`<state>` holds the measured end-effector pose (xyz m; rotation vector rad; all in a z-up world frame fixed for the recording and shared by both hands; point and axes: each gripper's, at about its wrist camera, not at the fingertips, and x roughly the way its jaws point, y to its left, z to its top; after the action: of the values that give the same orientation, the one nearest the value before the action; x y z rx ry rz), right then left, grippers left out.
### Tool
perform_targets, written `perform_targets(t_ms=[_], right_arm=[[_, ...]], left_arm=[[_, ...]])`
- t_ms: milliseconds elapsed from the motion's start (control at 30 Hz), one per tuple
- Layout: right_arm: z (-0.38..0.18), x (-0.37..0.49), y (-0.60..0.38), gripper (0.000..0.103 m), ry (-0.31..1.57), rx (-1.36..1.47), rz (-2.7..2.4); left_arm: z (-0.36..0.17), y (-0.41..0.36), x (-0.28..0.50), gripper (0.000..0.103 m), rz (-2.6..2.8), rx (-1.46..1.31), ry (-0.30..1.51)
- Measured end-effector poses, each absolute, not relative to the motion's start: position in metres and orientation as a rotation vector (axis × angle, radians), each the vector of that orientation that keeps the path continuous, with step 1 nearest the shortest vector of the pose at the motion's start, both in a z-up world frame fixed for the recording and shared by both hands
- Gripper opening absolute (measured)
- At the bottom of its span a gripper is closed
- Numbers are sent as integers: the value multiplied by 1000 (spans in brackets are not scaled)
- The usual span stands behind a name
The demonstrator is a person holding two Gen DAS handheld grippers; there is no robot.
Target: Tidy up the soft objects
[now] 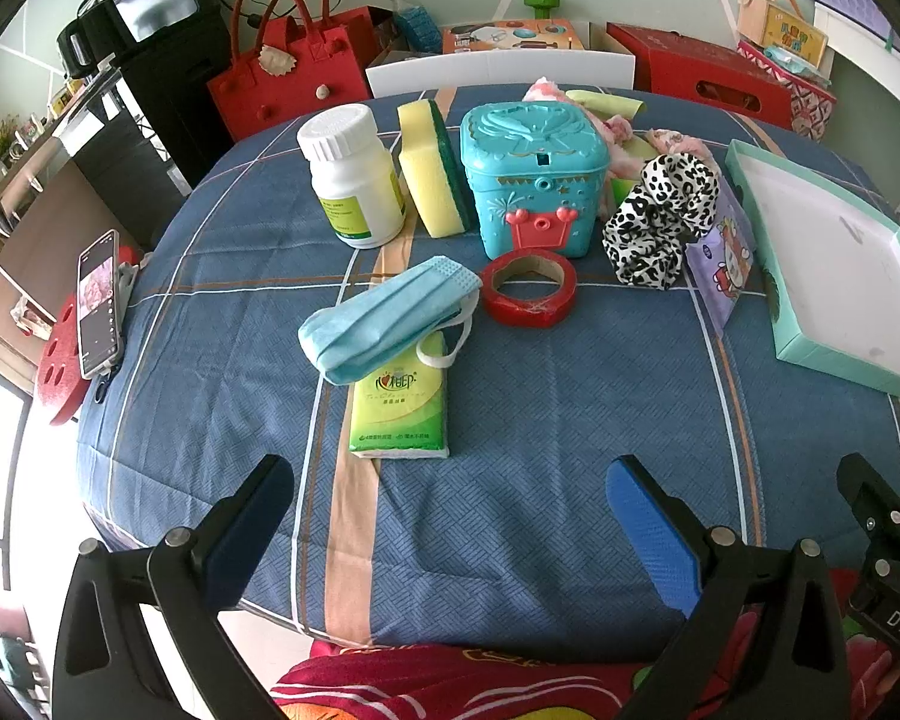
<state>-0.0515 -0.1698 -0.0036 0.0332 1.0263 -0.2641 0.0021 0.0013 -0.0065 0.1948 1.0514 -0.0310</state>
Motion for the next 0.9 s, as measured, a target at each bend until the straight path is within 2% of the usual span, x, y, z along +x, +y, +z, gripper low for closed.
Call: perform_targets(t_ms=[233, 433, 667, 900], right_arm=[[-4, -51, -169, 103, 1026, 31, -266], [-2, -47, -165, 103, 1041, 22, -183], [27, -24, -145, 103, 942, -36, -29], [31, 4, -145, 103, 923, 31, 90]], left_arm=[[-7, 2, 2, 103, -36, 189, 1054], [-6, 21, 9, 103, -128, 60, 1093], [11, 51, 25, 103, -169, -70, 1024], [11, 81, 48, 103, -147, -132, 983]])
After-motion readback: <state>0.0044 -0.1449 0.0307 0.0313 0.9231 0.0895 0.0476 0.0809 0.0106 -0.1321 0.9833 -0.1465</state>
